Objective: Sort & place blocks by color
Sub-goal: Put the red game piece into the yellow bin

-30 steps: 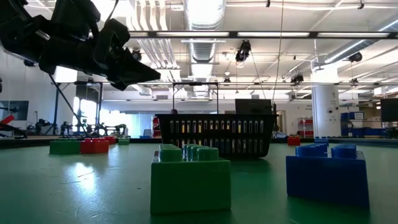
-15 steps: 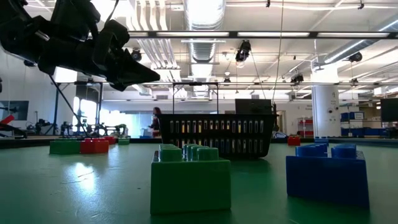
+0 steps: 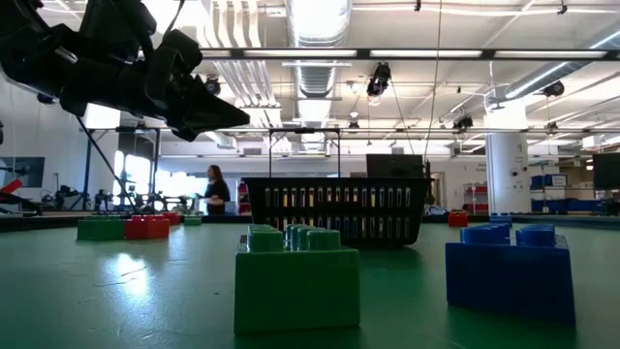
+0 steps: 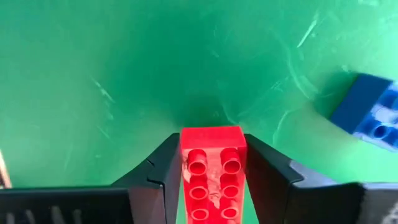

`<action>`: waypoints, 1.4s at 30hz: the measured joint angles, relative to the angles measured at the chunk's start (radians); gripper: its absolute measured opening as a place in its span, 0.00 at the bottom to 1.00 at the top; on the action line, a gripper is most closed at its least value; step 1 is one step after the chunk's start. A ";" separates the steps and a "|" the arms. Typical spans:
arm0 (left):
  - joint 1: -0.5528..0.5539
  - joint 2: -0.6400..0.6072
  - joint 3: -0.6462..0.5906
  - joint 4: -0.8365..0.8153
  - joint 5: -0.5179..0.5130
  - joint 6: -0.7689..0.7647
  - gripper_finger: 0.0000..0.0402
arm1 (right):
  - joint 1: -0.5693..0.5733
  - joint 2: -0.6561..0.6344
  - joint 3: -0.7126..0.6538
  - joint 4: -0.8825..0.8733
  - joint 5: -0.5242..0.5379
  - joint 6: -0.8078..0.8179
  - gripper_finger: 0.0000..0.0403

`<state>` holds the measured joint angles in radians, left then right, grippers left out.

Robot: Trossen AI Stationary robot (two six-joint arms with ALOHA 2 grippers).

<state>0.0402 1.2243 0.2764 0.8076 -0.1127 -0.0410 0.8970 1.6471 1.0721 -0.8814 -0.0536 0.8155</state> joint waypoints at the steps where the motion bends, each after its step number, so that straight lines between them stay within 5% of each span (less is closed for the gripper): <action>1: 0.000 0.000 0.001 0.000 0.000 0.000 0.00 | -0.008 -0.010 -0.001 0.000 0.000 0.003 0.32; 6: 0.000 0.000 0.003 0.001 0.000 -0.004 0.00 | -0.072 -0.077 0.001 0.011 0.042 0.019 0.32; 10: 0.000 0.000 0.003 0.000 0.000 -0.005 0.00 | -0.162 -0.129 0.019 0.018 0.202 -0.045 0.32; 18: 0.000 0.000 0.007 0.014 0.000 -0.005 0.00 | -0.490 -0.181 0.086 0.140 0.353 -0.236 0.32; 30: -0.001 0.006 0.005 0.023 0.000 -0.005 0.00 | -0.930 -0.040 0.319 0.297 0.262 -0.697 0.32; 42: -0.001 0.006 0.005 0.021 0.000 -0.007 0.00 | -1.121 0.232 0.430 0.318 0.079 -0.944 0.33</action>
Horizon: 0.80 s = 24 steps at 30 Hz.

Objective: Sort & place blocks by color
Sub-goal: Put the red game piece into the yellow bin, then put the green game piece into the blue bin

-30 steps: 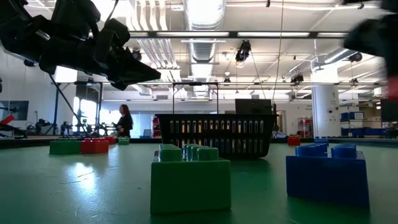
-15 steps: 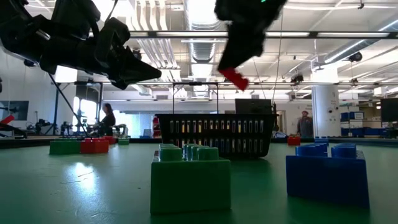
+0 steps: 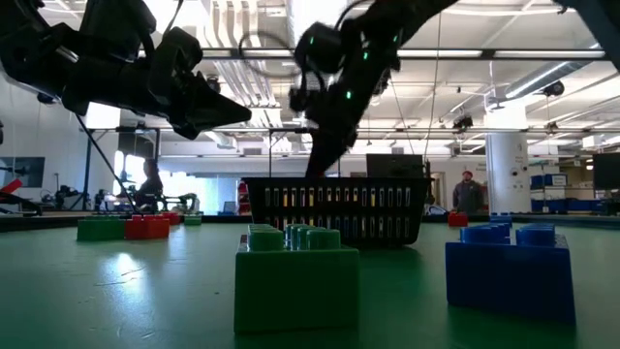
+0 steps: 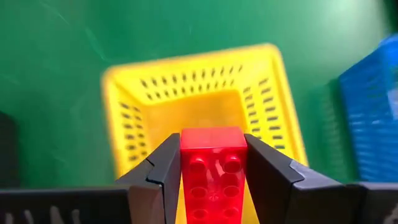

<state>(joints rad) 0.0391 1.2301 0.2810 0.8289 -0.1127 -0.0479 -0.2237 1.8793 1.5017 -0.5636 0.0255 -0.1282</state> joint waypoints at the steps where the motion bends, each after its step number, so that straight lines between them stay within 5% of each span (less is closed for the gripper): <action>1: 0.000 0.000 0.000 0.001 0.000 0.001 0.00 | -0.009 0.020 0.000 0.000 -0.001 -0.002 0.33; 13: 0.000 0.000 0.000 0.001 0.001 0.002 0.00 | -0.032 0.112 0.000 0.075 -0.002 0.013 0.36; 19: 0.000 0.000 0.000 0.001 0.001 0.002 0.00 | -0.032 0.080 -0.001 0.067 -0.001 0.011 0.47; 24: 0.000 0.000 0.000 0.000 0.001 0.002 0.00 | -0.032 -0.011 -0.015 0.012 -0.002 -0.058 0.44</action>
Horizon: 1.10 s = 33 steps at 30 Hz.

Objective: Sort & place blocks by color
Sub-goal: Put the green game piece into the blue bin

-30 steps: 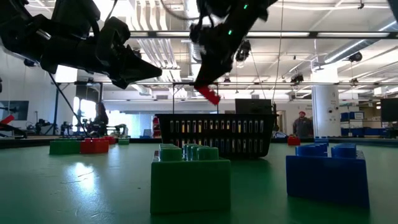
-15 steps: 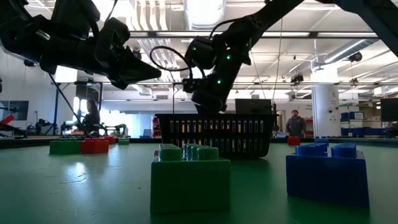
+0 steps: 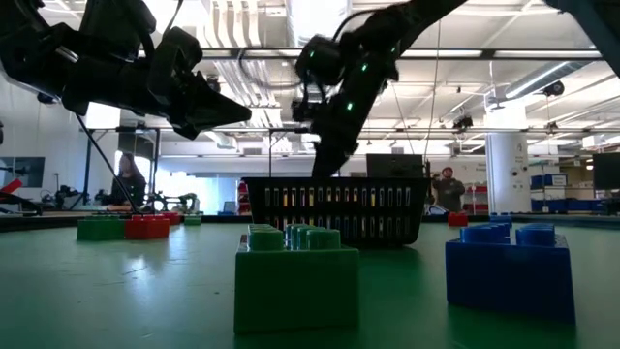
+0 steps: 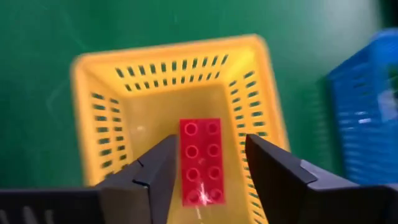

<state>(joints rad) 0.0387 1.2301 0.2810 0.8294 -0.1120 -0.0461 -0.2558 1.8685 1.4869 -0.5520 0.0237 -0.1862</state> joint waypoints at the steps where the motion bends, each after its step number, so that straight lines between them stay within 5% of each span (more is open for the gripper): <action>1: 0.000 0.000 0.000 0.000 0.000 0.000 0.00 | 0.000 -0.031 -0.013 0.009 -0.003 -0.011 0.42; 12: 0.000 0.000 -0.005 -0.001 0.005 0.000 0.00 | 0.000 -0.400 -0.498 0.553 -0.007 0.013 0.09; 21: 0.000 0.000 0.001 -0.009 0.006 0.001 0.00 | 0.000 -0.617 -0.920 1.056 -0.008 0.065 0.02; 33: -0.001 0.000 0.013 -0.137 0.055 -0.007 0.00 | 0.000 -0.657 -1.063 1.087 -0.006 0.106 0.02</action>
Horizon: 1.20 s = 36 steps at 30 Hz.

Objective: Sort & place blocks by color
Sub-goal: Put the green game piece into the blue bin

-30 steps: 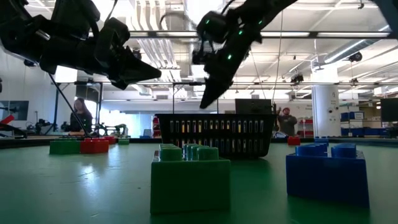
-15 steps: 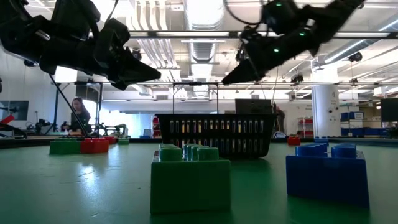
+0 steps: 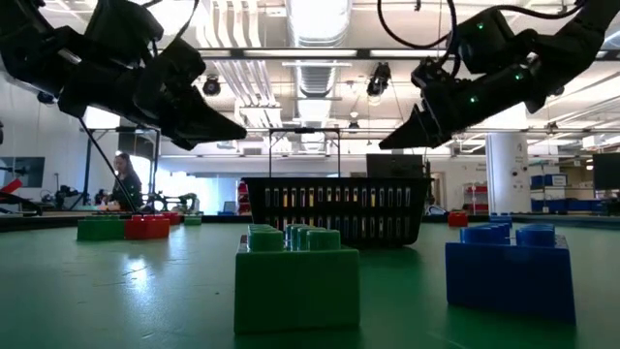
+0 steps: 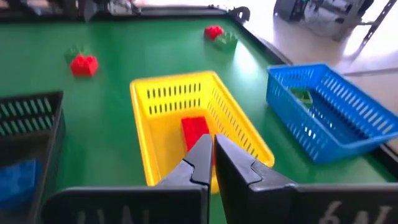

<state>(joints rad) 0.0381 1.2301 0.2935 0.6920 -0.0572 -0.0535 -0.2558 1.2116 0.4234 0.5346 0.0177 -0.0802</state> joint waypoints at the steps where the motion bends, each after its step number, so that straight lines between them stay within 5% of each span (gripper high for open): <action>1: 0.000 0.000 0.003 -0.011 0.000 -0.014 0.00 | 0.000 0.000 -0.001 -0.006 0.000 -0.006 0.02; 13: -0.106 -0.015 0.022 -0.137 -0.009 0.015 0.00 | 0.041 -0.012 -0.097 0.179 0.000 0.035 0.02; 20: -0.252 -0.040 0.148 -0.501 -0.009 -0.002 0.00 | 0.075 -0.013 -0.182 0.285 0.001 0.062 0.02; 30: -0.493 -0.014 0.369 -0.992 -0.045 -0.277 0.00 | 0.088 -0.013 -0.164 0.286 0.008 0.064 0.02; 36: -0.612 -0.005 0.434 -1.218 -0.112 -0.434 0.12 | 0.126 -0.013 -0.165 0.278 0.009 0.080 0.02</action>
<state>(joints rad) -0.5737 1.2247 0.7274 -0.5265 -0.1692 -0.4880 -0.1294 1.1984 0.2584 0.8124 0.0263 -0.0001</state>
